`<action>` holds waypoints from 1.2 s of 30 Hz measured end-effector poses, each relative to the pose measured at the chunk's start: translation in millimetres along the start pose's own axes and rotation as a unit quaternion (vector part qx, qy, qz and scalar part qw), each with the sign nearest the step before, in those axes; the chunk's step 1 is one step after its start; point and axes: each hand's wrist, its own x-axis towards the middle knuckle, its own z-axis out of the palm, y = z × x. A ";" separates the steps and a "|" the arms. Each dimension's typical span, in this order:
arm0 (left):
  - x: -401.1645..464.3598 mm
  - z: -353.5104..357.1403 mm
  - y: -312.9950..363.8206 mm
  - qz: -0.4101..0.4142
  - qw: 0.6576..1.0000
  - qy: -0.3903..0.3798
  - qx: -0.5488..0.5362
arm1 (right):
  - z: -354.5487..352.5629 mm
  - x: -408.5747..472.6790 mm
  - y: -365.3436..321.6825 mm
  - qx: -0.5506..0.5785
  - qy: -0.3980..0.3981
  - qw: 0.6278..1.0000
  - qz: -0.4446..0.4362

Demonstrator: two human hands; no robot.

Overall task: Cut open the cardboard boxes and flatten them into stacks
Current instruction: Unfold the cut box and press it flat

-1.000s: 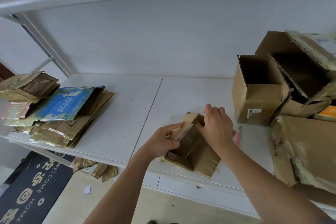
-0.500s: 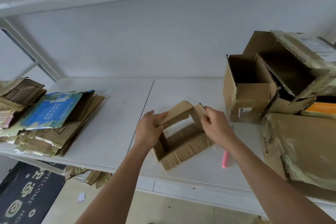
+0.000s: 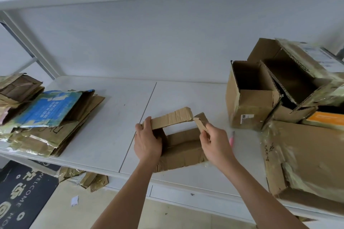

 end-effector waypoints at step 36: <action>2.3 -13.6 -40.4 0.072 0.953 -0.151 -0.253 | 39.1 51.5 55.8 0.068 -0.111 0.991 -0.024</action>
